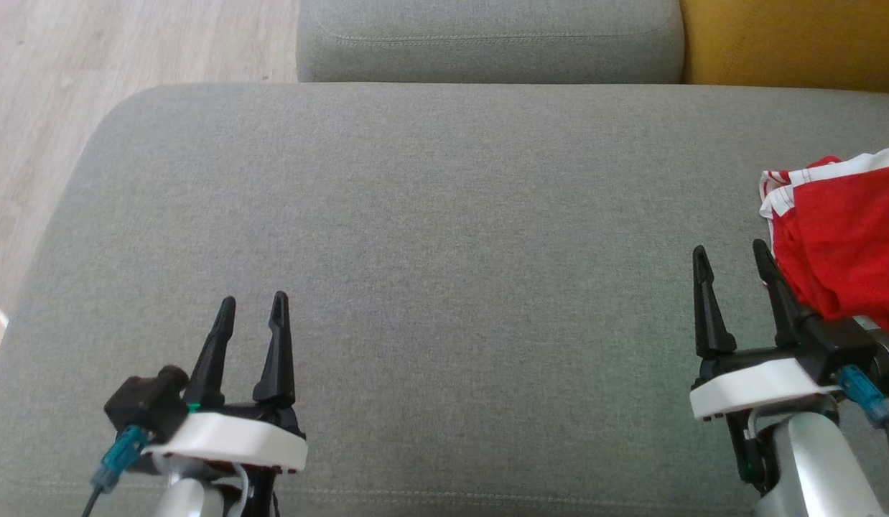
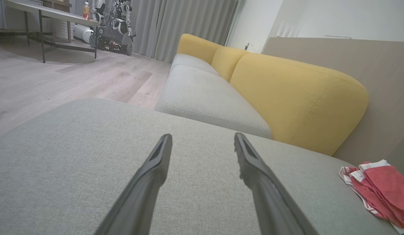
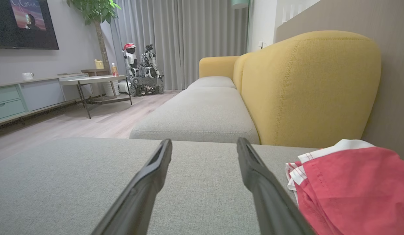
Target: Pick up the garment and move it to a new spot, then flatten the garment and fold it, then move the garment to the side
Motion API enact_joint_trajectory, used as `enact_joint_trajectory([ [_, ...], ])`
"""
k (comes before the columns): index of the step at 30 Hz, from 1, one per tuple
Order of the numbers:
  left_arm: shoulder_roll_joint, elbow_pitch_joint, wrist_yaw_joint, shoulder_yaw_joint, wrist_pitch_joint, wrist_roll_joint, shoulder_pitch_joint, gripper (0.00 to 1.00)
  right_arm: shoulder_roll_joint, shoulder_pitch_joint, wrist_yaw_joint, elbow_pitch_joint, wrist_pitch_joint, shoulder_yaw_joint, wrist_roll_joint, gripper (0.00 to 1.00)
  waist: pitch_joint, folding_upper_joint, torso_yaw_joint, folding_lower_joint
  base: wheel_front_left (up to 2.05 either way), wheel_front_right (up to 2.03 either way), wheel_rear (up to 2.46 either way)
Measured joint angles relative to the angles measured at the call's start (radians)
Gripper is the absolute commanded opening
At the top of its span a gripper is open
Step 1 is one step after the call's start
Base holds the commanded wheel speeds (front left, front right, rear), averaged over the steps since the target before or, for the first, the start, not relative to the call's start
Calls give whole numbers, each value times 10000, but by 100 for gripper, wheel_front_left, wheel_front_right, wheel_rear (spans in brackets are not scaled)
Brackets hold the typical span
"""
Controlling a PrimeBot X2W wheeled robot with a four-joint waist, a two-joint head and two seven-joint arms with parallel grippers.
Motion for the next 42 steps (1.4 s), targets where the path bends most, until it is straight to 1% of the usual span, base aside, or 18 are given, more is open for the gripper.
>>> enact_joint_trajectory([
  [8, 0, 6, -50, 105, 0, -326, 67, 100, 42, 0, 0, 12, 0, 29, 31, 100, -41, 0, -28, 0, 0, 0, 0],
  [9, 0, 12, -100, 121, 0, -426, 68, 0, 48, 0, 0, 15, 0, 40, 31, 0, -55, 0, -33, 0, 0, 0, 0],
  [12, -29, 487, -102, 96, 10, -445, 192, 0, 52, 134, 0, 458, 15, 42, 29, 0, -61, 0, -36, 0, 0, 0, 0],
  [14, -36, 884, -100, 94, 15, -525, 537, 0, 61, 528, 0, 876, 63, 38, 98, 0, -65, 0, -48, 0, 0, 0, 0],
  [26, -29, 928, -115, 159, 318, -1741, 613, 0, 65, 590, 0, 840, 416, -52, 1576, 0, -78, 0, -132, 0, 0, 0, 0],
  [42, -8, 1057, -244, 397, 721, -3358, 458, 0, 69, 591, 0, 709, 855, -226, 3542, 0, -97, 0, -242, 0, 0, 0, 0],
])
